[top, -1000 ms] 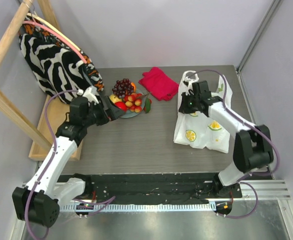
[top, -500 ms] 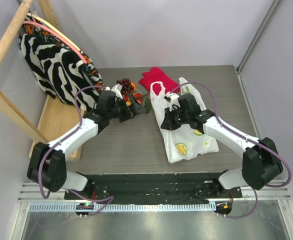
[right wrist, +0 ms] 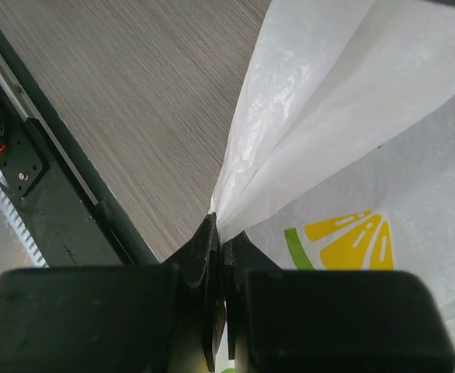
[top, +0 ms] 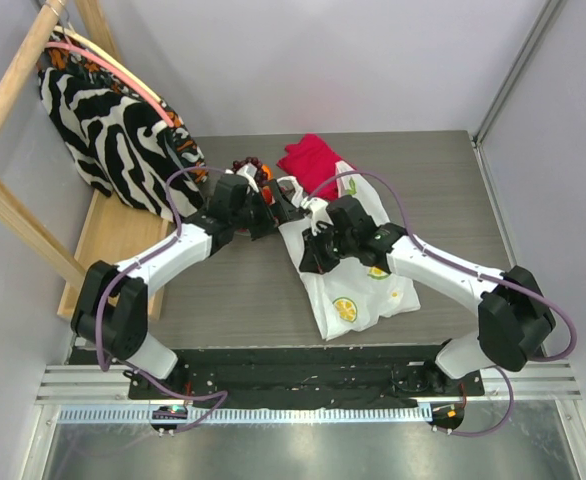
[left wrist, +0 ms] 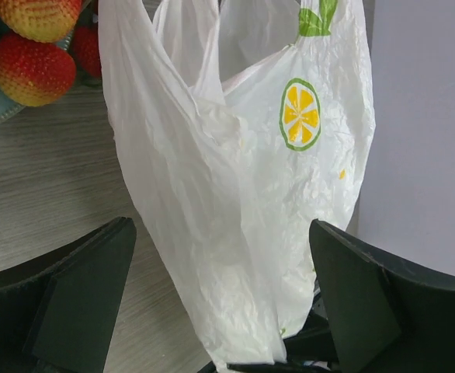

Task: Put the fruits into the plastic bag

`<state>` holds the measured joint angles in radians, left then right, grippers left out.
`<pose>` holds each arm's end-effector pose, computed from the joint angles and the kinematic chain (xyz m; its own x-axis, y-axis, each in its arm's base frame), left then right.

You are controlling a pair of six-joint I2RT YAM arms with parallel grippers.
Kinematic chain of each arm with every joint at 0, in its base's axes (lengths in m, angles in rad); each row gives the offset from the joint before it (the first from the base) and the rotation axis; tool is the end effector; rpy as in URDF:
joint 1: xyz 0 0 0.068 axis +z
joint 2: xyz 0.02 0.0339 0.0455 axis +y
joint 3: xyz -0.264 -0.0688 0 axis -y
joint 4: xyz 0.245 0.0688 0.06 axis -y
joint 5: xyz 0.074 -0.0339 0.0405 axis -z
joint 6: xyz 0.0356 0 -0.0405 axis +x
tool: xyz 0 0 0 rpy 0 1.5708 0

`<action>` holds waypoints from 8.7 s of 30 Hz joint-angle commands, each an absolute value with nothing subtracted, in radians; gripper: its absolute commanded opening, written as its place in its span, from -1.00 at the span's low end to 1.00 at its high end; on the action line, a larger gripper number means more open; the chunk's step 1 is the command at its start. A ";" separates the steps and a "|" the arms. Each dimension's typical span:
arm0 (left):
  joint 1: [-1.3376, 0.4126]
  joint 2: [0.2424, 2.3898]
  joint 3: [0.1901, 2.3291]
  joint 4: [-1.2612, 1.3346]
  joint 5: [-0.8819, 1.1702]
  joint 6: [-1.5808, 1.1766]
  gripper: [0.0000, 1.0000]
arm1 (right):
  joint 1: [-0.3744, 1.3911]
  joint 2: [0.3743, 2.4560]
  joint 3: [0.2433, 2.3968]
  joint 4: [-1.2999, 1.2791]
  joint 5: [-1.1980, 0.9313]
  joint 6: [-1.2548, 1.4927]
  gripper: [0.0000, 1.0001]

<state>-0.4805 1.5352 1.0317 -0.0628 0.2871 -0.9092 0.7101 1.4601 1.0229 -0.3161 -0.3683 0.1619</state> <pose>0.3016 -0.1686 0.2537 -0.8093 -0.4315 -0.3986 0.0272 0.6503 -0.7592 0.2316 0.2160 0.2532 -0.6421 -0.3537 -0.6802 -0.7132 0.6011 0.3606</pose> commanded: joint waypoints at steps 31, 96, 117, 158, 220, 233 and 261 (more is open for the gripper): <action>-0.687 1.266 1.022 0.060 0.039 -0.482 -1.00 | 0.388 1.161 1.168 -0.140 -0.454 0.566 0.83; -1.010 1.138 1.264 -0.066 -0.249 -0.129 0.99 | 0.328 1.350 1.549 -0.399 -0.229 0.582 -0.98; -0.545 1.123 1.192 0.098 0.141 -0.836 1.00 | 0.319 1.109 1.057 -0.060 -0.474 0.499 -0.98; -0.598 1.488 1.190 0.244 0.347 -1.082 -1.00 | 0.287 1.186 1.124 -0.111 -0.586 0.609 -0.06; -0.403 1.229 1.209 -0.386 -0.092 -0.355 1.00 | 0.089 1.140 1.249 -0.410 -0.100 0.436 -0.98; -0.402 1.549 1.506 -0.442 -0.150 -0.241 0.81 | 0.089 1.132 1.232 -0.382 -0.123 0.472 -0.98; -0.365 2.135 2.016 -0.459 -0.221 -0.218 0.07 | 0.089 1.201 1.216 -0.325 -0.161 0.526 -0.98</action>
<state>-0.3714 2.1189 1.9549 -0.4858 -0.2348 -0.2314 0.0879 1.1923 1.1995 -0.3710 -0.1459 0.5121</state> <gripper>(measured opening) 0.540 0.028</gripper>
